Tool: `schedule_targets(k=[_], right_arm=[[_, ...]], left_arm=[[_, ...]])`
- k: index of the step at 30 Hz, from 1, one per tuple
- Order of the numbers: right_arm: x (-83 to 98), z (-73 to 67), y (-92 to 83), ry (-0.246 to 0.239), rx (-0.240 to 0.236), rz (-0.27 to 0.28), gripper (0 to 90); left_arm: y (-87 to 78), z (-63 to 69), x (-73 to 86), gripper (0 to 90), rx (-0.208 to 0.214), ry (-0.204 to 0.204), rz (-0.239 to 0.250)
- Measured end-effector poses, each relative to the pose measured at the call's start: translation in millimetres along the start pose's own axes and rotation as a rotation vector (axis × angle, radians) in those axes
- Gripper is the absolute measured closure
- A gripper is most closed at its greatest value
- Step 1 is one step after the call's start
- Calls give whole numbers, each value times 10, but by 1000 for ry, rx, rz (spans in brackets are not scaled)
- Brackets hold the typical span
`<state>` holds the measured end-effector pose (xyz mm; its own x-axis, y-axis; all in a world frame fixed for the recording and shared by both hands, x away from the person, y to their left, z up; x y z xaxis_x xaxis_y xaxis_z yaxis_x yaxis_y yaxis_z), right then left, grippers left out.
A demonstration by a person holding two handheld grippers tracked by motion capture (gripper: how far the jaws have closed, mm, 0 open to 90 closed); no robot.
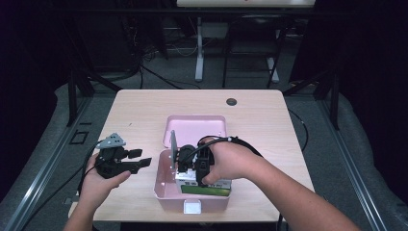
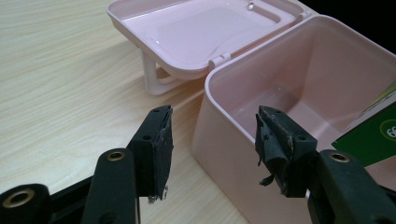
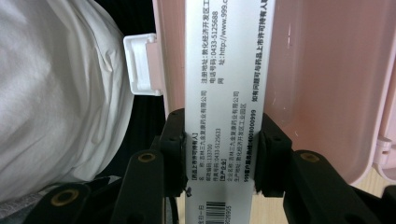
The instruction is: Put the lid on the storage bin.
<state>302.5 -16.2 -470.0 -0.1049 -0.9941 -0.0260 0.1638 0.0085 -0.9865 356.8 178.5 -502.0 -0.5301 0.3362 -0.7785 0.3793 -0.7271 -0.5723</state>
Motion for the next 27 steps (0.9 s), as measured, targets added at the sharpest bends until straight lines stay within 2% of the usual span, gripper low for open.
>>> schedule_targets(k=[8,11,18,23,27], right_arm=[[12,-27,70,-12,-7,-1,615],[8,-45,101,-13,-24,6,615],[9,-88,195,-52,-25,5,616],[11,-106,269,-61,-30,20,616],[17,-112,328,-74,-27,10,616]], left_arm=[[35,23,3,463,-1,7,-6],[36,28,3,463,-1,12,-9],[63,48,1,464,-1,19,-12],[82,61,3,464,-3,22,-14],[83,63,0,464,-5,24,-13]])
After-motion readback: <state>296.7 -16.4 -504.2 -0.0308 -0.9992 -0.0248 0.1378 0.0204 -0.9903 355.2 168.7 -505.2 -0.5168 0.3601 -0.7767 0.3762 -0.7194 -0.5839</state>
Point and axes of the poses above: each handheld gripper's, and its own axes: y roughly forward along the jaws, x roughly out of its underside, z roughly to its right, the point moved 9 cm from there along y, roughly forward along the jaws, and after that the axes turned 10 degrees about x, right-handed, at the moved point
